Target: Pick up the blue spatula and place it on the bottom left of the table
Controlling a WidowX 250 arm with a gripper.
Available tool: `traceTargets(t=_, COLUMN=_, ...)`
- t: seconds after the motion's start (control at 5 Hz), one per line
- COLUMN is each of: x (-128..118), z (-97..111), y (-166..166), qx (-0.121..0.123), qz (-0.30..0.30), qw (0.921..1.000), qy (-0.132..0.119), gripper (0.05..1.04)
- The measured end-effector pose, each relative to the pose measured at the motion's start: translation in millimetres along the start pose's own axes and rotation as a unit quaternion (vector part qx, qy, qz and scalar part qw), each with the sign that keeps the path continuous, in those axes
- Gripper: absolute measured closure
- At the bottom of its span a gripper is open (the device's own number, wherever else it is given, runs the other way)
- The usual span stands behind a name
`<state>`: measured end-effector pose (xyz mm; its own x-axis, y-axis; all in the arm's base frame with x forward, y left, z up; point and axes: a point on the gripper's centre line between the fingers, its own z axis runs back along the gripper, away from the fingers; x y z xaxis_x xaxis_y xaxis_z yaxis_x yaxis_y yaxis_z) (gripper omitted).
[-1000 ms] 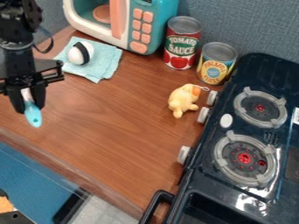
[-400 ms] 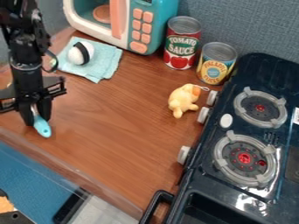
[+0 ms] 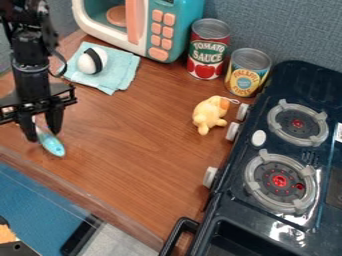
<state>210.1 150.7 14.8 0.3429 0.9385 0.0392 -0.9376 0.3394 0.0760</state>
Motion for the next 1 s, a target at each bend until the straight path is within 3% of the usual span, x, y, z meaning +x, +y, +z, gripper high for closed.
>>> traceTargets(t=0.2, x=1, z=15, y=0, qx=-0.011, qz=0.008, qw=0.9998, qy=-0.011, gripper=0.137)
traceTargets(t=0.4, x=2, z=30, y=0, qx=-0.021, qz=0.001, qw=0.9996, qy=-0.019, gripper=0.075)
traceTargets(t=0.6, x=11, z=47, y=-5, qx=-0.032, qz=-0.017, qw=0.9983, qy=-0.046, gripper=0.081)
traceTargets(t=1.0, x=10, z=47, y=-5, qx=-0.031, qz=-0.017, qw=0.9984, qy=-0.045, gripper=0.083)
